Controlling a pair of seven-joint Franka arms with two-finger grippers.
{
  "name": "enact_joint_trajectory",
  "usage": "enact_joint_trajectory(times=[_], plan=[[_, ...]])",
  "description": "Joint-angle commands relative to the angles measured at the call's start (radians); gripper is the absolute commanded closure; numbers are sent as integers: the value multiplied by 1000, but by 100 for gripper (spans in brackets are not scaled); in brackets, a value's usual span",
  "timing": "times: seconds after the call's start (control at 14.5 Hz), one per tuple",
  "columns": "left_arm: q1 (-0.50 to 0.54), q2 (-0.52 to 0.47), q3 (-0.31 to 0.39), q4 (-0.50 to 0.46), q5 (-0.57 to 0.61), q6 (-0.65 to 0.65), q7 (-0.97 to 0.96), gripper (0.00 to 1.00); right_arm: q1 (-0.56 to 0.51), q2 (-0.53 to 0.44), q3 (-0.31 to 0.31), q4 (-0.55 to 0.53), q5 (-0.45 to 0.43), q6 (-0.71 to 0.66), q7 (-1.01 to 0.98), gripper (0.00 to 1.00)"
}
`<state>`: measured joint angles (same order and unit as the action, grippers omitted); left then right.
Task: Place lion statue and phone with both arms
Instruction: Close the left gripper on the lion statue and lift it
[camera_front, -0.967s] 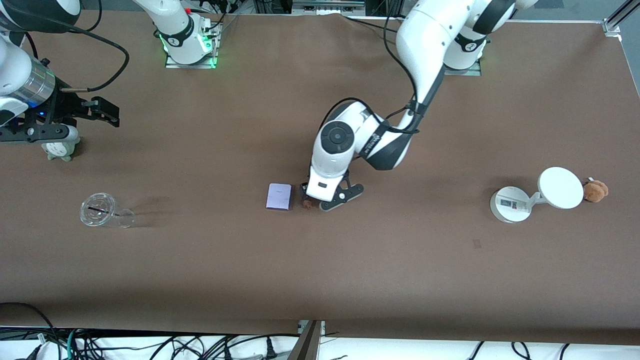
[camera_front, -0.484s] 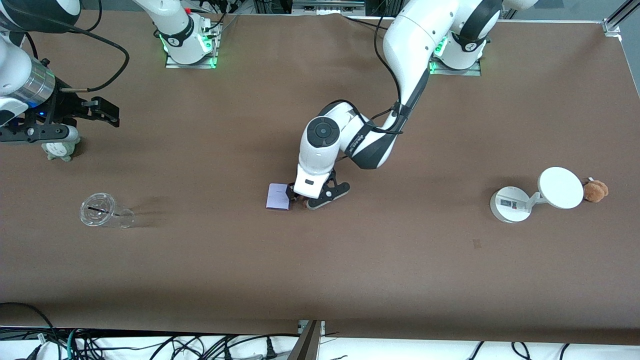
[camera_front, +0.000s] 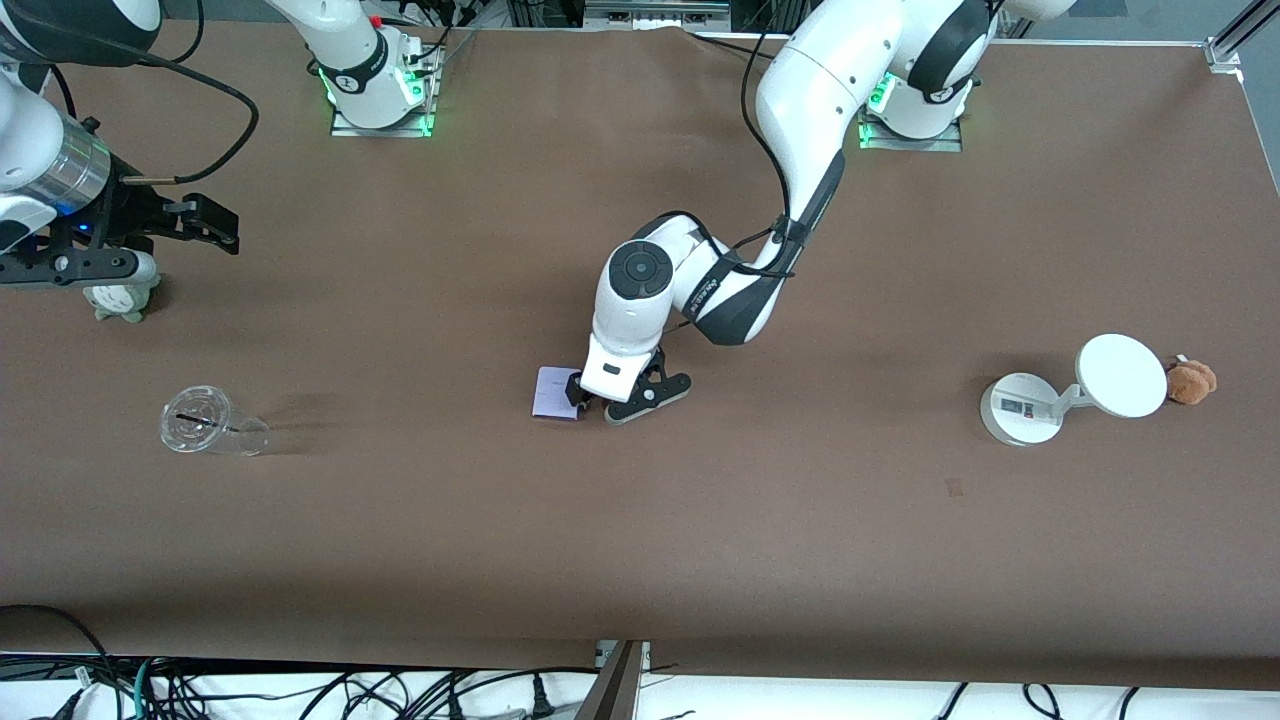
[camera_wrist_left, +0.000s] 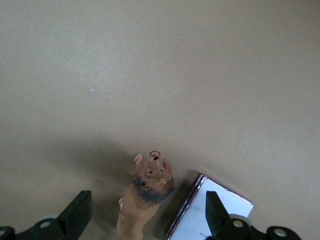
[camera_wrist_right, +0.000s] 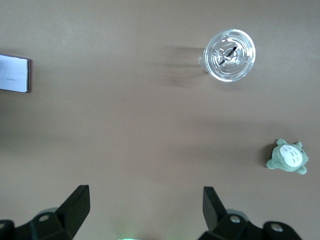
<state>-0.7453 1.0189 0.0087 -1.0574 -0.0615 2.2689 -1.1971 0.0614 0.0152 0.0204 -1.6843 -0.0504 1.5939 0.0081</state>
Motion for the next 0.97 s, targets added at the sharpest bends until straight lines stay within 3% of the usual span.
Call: enact_joint_trajectory(times=[0.0, 0.21, 0.41, 0.55, 0.76, 0.9], plan=[[-9, 36, 19, 42, 26, 0, 36, 0, -3, 6, 0, 20, 6, -12, -14, 0], [-19, 46, 20, 42, 37, 4, 42, 1, -3, 9, 0, 20, 6, -12, -14, 0], [-19, 47, 20, 40, 37, 4, 45, 39, -3, 9, 0, 20, 6, -12, -14, 0], [-19, 47, 19, 40, 37, 4, 80, 57, -3, 9, 0, 20, 6, -12, -14, 0], [-19, 47, 17, 37, 35, 4, 102, 97, -3, 9, 0, 20, 6, -12, -14, 0], [-19, 44, 19, 33, 37, 3, 103, 100, -3, 9, 0, 20, 6, -12, -14, 0]])
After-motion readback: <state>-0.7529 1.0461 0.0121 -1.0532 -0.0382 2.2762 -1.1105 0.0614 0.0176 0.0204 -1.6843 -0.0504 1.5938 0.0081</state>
